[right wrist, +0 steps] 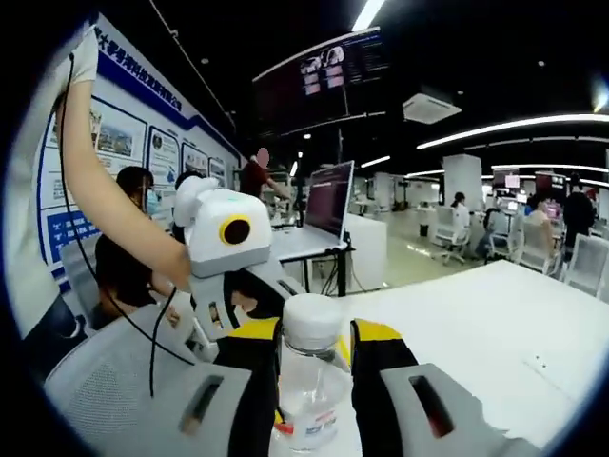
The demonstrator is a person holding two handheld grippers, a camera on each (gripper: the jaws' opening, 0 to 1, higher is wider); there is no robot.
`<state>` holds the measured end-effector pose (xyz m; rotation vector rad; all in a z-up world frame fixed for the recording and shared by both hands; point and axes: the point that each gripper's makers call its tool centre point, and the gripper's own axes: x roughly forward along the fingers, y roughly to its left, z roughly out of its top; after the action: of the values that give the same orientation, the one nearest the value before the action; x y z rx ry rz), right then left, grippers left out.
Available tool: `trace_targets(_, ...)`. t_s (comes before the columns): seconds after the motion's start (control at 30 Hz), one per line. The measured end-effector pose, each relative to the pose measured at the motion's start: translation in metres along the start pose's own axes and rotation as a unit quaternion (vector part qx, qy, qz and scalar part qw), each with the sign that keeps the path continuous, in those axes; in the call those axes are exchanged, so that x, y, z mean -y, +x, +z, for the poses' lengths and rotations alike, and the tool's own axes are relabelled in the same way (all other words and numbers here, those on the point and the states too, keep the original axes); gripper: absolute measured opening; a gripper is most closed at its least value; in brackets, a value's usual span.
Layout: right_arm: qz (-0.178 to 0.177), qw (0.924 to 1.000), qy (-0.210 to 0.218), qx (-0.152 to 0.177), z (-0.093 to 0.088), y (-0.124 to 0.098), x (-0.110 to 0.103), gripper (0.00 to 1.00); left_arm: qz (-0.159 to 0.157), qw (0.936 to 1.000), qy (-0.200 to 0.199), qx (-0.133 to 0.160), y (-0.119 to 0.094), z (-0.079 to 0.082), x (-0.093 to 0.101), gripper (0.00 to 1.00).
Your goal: Arrange the tabletop items into an orderly group along one side of the table until the central work area is clear of visible clutter.
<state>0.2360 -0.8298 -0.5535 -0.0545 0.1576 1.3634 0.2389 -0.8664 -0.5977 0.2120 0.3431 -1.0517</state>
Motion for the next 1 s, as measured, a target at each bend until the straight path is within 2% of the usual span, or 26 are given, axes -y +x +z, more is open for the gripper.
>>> trace_targets(0.27,0.006,0.9995,0.032,0.007,-0.001,-0.004,0.002,0.17,-0.006,1.0000,-0.003,-0.002,0.002,-0.001,0.003,0.37)
trace_targets(0.3,0.004,0.9992,0.039,0.008,-0.002,-0.003,0.003,0.17,-0.002,0.9999,-0.015,-0.007,0.003,-0.002,0.003,0.37)
trace_targets(0.4,0.002,0.9991,0.040,0.011,-0.003,-0.004,0.005,0.17,0.023,0.9997,-0.001,-0.011,0.004,-0.003,0.000,0.38)
trace_targets(0.43,0.000,0.9992,0.039,0.011,-0.003,-0.004,0.006,0.17,0.029,0.9995,-0.003,-0.008,0.003,-0.003,0.000,0.38)
trace_targets(0.47,-0.003,0.9992,0.039,0.011,-0.003,-0.004,0.007,0.16,0.041,0.9988,-0.024,0.007,0.002,-0.001,-0.003,0.38)
trace_targets(0.53,-0.008,0.9990,0.042,0.013,-0.003,-0.005,0.009,0.16,0.047,0.9962,-0.066,0.032,-0.003,0.002,-0.006,0.37)
trace_targets(0.6,-0.012,0.9991,0.039,0.007,-0.005,-0.004,0.011,0.16,0.059,0.9932,-0.086,0.053,-0.009,0.006,-0.010,0.37)
trace_targets(0.73,-0.025,0.9986,0.045,0.007,-0.010,-0.002,0.017,0.16,0.081,0.9920,-0.083,0.049,-0.020,0.001,-0.017,0.45)
trace_targets(0.83,-0.034,0.9975,0.059,0.016,-0.008,0.000,0.022,0.16,0.098,0.9896,-0.099,0.038,-0.027,-0.008,-0.022,0.55)
trace_targets(0.93,-0.039,0.9970,0.063,0.023,-0.006,0.003,0.025,0.17,0.109,0.9873,-0.109,0.039,-0.035,-0.014,-0.022,0.58)
trace_targets(1.0,-0.043,0.9962,0.071,0.028,-0.005,0.006,0.030,0.17,0.114,0.9852,-0.122,0.036,-0.038,-0.018,-0.019,0.66)
